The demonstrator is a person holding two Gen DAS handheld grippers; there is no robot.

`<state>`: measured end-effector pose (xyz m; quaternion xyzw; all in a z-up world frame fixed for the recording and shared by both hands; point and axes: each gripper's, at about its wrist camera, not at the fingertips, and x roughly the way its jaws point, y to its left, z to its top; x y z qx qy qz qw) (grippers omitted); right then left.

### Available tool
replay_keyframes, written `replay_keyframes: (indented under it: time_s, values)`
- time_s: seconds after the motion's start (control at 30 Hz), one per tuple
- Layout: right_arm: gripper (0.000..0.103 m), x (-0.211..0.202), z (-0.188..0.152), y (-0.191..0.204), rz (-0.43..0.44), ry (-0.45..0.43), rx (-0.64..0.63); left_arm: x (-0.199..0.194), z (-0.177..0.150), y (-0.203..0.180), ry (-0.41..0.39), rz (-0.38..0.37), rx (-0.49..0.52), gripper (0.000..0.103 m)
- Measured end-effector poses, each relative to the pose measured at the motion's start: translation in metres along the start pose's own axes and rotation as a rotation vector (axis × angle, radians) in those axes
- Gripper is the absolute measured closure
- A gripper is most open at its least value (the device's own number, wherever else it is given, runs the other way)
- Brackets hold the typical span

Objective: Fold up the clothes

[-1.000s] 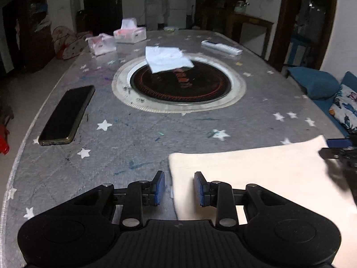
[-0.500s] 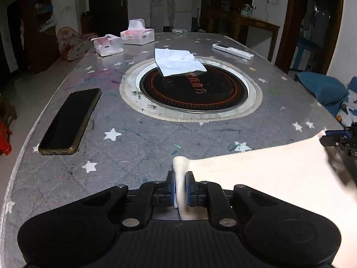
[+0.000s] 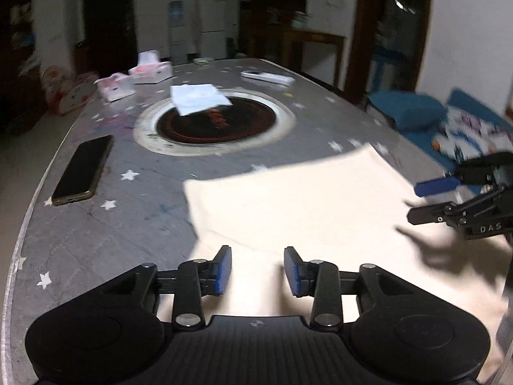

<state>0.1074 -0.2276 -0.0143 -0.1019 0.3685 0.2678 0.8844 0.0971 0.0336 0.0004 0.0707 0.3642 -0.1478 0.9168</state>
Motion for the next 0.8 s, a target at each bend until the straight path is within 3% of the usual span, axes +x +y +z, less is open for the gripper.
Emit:
replay_keyframes:
  time_s: [0.13,0.23,0.33,0.4,0.5,0.63,0.8]
  values:
    - [0.051,-0.01,-0.018,0.019,0.045,0.01,-0.003,0.016,-0.006,-0.005,0.042,0.023,-0.005,0.06]
    - [0.049,-0.009,-0.024,0.021,0.039,0.011,0.013,0.021,-0.009,-0.003,0.039,0.034,-0.007,0.066]
    - [0.048,-0.01,-0.028,0.022,0.033,-0.001,0.026,0.02,-0.01,-0.001,0.029,0.041,-0.005,0.076]
    - [0.045,-0.009,-0.029,0.023,0.032,-0.006,0.031,0.02,-0.011,0.001,0.018,0.051,-0.013,0.09]
    - [0.04,-0.009,-0.031,0.027,0.024,-0.01,0.025,0.015,-0.012,0.007,0.002,0.045,-0.057,0.097]
    - [0.029,-0.008,-0.033,0.035,0.01,-0.013,0.001,-0.002,-0.014,0.018,-0.049,0.052,-0.14,0.099]
    - [0.026,-0.007,-0.034,0.04,-0.002,-0.013,-0.009,-0.05,-0.023,0.05,-0.179,0.087,-0.305,0.1]
